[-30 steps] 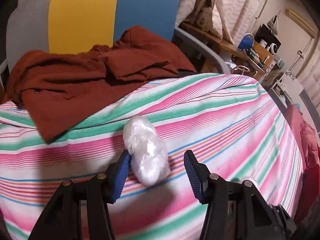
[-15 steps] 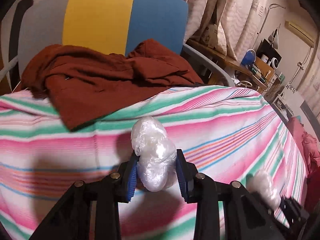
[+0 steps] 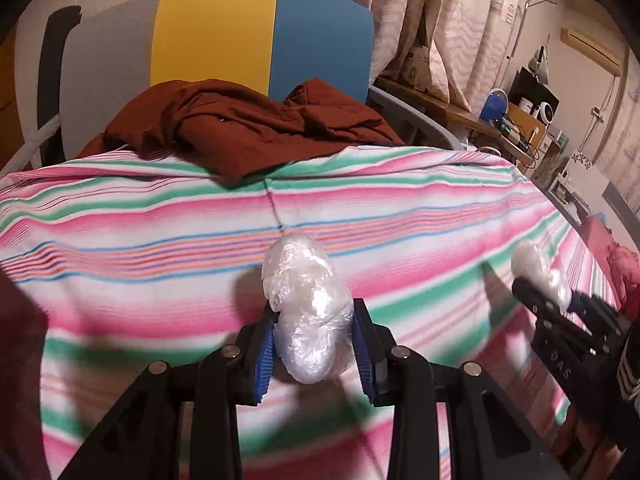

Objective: Organize objects
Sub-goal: 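Grasp the other plastic-wrapped ball with the left gripper while the right holds its ball, then carry both wrapped balls into the gold tray and release them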

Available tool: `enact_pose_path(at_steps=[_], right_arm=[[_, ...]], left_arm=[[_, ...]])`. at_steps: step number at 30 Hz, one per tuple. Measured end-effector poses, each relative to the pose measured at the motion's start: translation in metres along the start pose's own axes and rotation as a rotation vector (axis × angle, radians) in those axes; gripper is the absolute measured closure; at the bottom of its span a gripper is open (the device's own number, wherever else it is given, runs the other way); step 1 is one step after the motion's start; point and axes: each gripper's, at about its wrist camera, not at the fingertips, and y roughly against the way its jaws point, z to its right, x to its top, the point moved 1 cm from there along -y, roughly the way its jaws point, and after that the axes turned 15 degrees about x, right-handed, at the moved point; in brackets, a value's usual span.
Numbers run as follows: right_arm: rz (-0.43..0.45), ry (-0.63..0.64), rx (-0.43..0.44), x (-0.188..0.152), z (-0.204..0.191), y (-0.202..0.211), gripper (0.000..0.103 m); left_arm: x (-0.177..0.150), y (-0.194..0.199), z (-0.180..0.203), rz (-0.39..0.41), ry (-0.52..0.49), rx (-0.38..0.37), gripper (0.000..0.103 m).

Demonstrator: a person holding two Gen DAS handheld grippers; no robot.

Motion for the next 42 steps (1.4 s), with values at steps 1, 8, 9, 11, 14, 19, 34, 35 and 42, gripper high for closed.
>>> enact_pose_path(at_steps=[1,8,9,11,14,19,34,35,42], right_arm=[[0.0,0.013,-0.003,-0.001,-0.004,0.002,0.065],[-0.003,0.062,-0.01,-0.01,-0.025,0.014,0.065],[-0.003,0.061,-0.011,-0.011,-0.026,0.016,0.065],[-0.002,0.057,-0.011,-0.014,-0.029,0.02,0.065],[-0.004,0.049,-0.007,-0.02,-0.033,0.026,0.065],[-0.008,0.074,0.014,-0.031,-0.049,0.038,0.065],[-0.065,0.031,0.145,-0.06,-0.088,0.069,0.065],[-0.068,0.027,0.162,-0.063,-0.093,0.072,0.065],[-0.067,0.024,0.281,-0.064,-0.13,0.095,0.065]], left_arm=[[-0.003,0.003,-0.002,0.002,-0.004,-0.002,0.069],[-0.029,0.027,-0.017,0.029,-0.039,0.002,0.069],[-0.032,0.029,-0.021,0.028,-0.032,0.0,0.069],[-0.036,0.032,-0.027,0.025,-0.016,-0.004,0.069],[-0.042,0.037,-0.03,0.025,-0.013,-0.006,0.069],[-0.052,0.048,-0.026,0.031,-0.043,-0.014,0.069],[-0.093,0.099,-0.045,-0.009,-0.111,-0.135,0.069],[-0.095,0.107,-0.05,0.002,-0.123,-0.14,0.069],[-0.102,0.161,-0.09,0.107,-0.13,-0.134,0.069]])
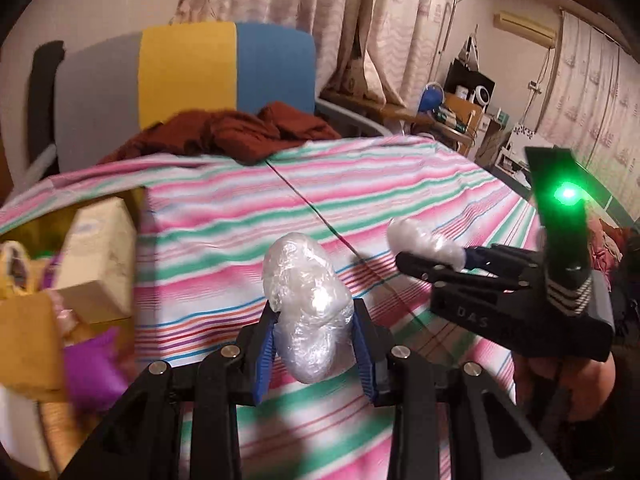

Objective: Organize objects
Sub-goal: 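Carry both wrapped balls into the gold tray and release them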

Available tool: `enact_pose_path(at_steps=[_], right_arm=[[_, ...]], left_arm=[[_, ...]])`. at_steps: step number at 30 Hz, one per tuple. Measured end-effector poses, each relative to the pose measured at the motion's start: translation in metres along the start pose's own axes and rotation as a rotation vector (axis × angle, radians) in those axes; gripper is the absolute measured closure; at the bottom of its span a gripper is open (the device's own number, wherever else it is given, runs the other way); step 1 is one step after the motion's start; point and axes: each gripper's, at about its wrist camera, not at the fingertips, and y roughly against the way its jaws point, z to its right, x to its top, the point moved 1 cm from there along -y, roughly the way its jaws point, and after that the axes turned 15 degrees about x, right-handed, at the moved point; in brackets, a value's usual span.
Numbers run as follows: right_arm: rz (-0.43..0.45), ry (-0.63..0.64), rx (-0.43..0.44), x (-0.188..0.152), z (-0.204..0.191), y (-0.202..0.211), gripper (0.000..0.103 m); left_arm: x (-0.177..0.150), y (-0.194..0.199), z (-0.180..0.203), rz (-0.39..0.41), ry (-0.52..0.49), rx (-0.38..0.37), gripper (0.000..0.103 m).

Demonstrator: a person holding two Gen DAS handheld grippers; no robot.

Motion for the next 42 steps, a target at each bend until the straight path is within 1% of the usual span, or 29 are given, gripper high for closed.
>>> enact_pose_path(at_steps=[4,7,12,17,19,22,23,25,27,28,29,30,32,33,34,36,39,42], right_arm=[[0.005,0.038,0.08,0.005,-0.036,0.004,0.065],[0.011,0.076,0.153,0.011,-0.067,0.009,0.065],[0.01,0.157,0.265,0.017,-0.12,0.015,0.065],[-0.02,0.216,0.377,0.018,-0.167,0.014,0.065],[-0.035,0.24,0.403,0.016,-0.18,0.012,0.065],[-0.074,0.267,0.45,0.012,-0.201,0.005,0.065],[-0.087,0.273,0.464,0.01,-0.208,0.002,0.064],[-0.106,0.29,0.476,0.005,-0.219,-0.004,0.064],[-0.121,0.305,0.477,0.002,-0.226,-0.009,0.064],[-0.126,0.306,0.477,0.001,-0.227,-0.011,0.062],[-0.134,0.306,0.478,-0.001,-0.229,-0.013,0.055],[-0.142,0.304,0.478,-0.002,-0.23,-0.015,0.05],[-0.147,0.297,0.473,-0.003,-0.231,-0.017,0.034],[-0.141,0.291,0.468,-0.004,-0.229,-0.017,0.032],[-0.134,0.285,0.47,-0.003,-0.229,-0.016,0.03],[-0.124,0.276,0.469,-0.002,-0.226,-0.014,0.03],[-0.118,0.257,0.467,-0.001,-0.223,-0.013,0.03],[-0.113,0.24,0.465,0.0,-0.219,-0.012,0.03]], left_arm=[[-0.004,0.029,-0.026,0.045,0.022,0.034,0.069],[-0.007,0.045,-0.05,0.06,0.052,0.07,0.069],[-0.019,0.069,-0.101,0.079,0.124,0.158,0.069],[-0.037,0.084,-0.155,0.061,0.212,0.27,0.069],[-0.045,0.086,-0.177,0.046,0.256,0.303,0.069],[-0.053,0.081,-0.198,0.008,0.299,0.343,0.069],[-0.057,0.078,-0.206,-0.011,0.319,0.346,0.069],[-0.063,0.072,-0.218,-0.048,0.352,0.346,0.069],[-0.067,0.068,-0.222,-0.068,0.368,0.339,0.069],[-0.069,0.066,-0.225,-0.075,0.375,0.338,0.069],[-0.072,0.065,-0.227,-0.081,0.381,0.343,0.069],[-0.073,0.063,-0.229,-0.088,0.384,0.342,0.069],[-0.074,0.058,-0.23,-0.11,0.386,0.339,0.068],[-0.074,0.057,-0.231,-0.116,0.389,0.348,0.065],[-0.074,0.056,-0.232,-0.122,0.392,0.356,0.058],[-0.073,0.059,-0.232,-0.114,0.402,0.347,0.053],[-0.072,0.061,-0.235,-0.115,0.427,0.345,0.051],[-0.071,0.064,-0.241,-0.125,0.467,0.363,0.051]])
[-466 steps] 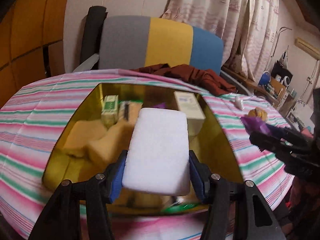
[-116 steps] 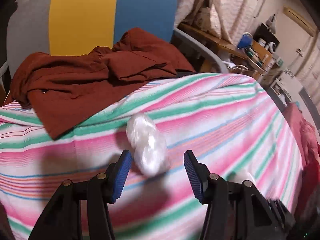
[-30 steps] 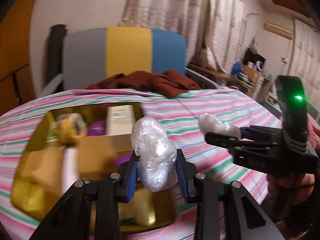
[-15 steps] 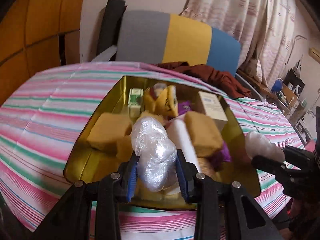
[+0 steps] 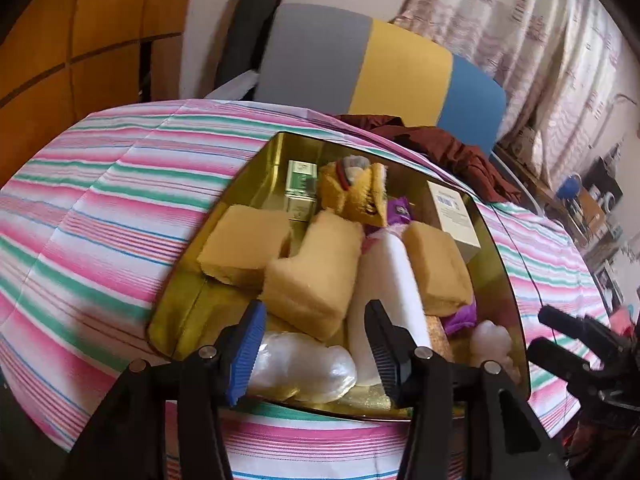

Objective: Organize objects
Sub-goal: 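Carry both wrapped balls into the gold tray and release them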

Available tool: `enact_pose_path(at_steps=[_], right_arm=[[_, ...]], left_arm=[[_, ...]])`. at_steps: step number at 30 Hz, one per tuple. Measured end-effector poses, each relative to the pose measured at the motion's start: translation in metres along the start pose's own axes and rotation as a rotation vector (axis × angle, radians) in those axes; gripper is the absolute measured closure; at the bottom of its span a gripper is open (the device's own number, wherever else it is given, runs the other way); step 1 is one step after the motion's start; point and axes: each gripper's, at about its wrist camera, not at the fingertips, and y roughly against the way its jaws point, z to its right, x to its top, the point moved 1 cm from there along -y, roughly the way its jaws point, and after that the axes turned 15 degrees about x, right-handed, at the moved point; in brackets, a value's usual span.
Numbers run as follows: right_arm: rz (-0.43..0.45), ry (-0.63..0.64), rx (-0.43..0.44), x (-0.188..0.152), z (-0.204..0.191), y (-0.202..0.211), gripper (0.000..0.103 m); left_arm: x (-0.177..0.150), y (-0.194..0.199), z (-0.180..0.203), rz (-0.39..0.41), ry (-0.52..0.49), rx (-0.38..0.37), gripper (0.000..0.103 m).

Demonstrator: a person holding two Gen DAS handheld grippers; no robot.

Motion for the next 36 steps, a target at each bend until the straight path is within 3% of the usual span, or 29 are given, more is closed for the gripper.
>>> enact_pose_path(at_steps=[8,13,21,26,29,36], right_arm=[[0.011,-0.021,-0.009,-0.001,0.004,0.005,0.029],[0.006,-0.041,-0.056,0.003,0.005,0.007,0.028],[0.018,-0.034,-0.094,0.012,0.001,0.013,0.022],[0.026,-0.023,-0.127,0.023,-0.005,0.014,0.008],[0.034,0.002,-0.158,0.034,-0.01,0.011,0.001],[0.031,-0.047,-0.171,0.057,-0.006,-0.004,0.0]], left_arm=[[0.009,0.023,0.005,0.052,0.005,0.035,0.051],[0.011,0.025,0.019,0.01,-0.018,0.067,0.051],[0.011,0.038,0.032,0.029,-0.045,0.127,0.051],[0.017,0.043,0.035,0.023,-0.058,0.214,0.051],[0.021,0.047,0.033,0.027,-0.052,0.224,0.051],[0.029,0.056,0.03,0.044,-0.044,0.293,0.051]])
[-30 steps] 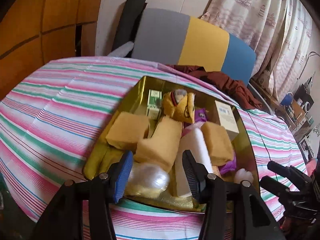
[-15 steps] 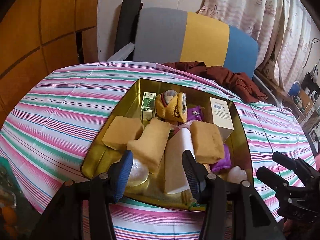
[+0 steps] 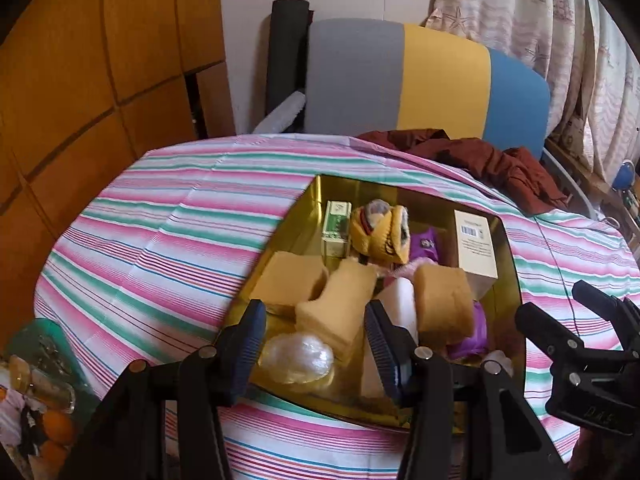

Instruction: Organize objects

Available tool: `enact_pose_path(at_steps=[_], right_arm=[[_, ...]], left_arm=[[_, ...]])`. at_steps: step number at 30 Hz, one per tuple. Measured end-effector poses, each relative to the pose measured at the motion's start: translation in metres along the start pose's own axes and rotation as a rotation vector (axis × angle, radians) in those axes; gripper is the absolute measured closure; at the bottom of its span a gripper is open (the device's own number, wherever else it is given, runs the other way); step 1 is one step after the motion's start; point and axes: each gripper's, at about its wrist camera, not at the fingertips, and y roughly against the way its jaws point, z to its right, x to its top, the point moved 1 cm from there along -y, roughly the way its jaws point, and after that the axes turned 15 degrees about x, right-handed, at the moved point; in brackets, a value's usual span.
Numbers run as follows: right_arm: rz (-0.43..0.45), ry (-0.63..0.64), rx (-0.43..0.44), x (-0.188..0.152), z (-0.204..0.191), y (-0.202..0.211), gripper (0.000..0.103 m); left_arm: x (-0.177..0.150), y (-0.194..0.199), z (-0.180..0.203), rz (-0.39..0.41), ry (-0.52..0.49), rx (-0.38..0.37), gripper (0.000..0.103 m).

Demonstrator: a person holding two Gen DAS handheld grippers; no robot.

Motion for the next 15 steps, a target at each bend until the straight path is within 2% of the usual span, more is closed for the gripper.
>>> enact_pose_path(at_steps=[4,10,15], right_arm=[[-0.004,-0.011,-0.018,0.004,-0.009,0.001,0.0],[-0.008,-0.012,-0.095,0.007,-0.024,0.007,0.0],[-0.022,-0.049,-0.127,0.008,-0.028,0.007,0.0]], left_arm=[[0.002,0.005,0.0,0.016,-0.022,0.044,0.051],[-0.001,0.003,0.001,-0.017,-0.069,0.131,0.051],[-0.002,0.004,0.0,-0.026,-0.063,0.111,0.051]])
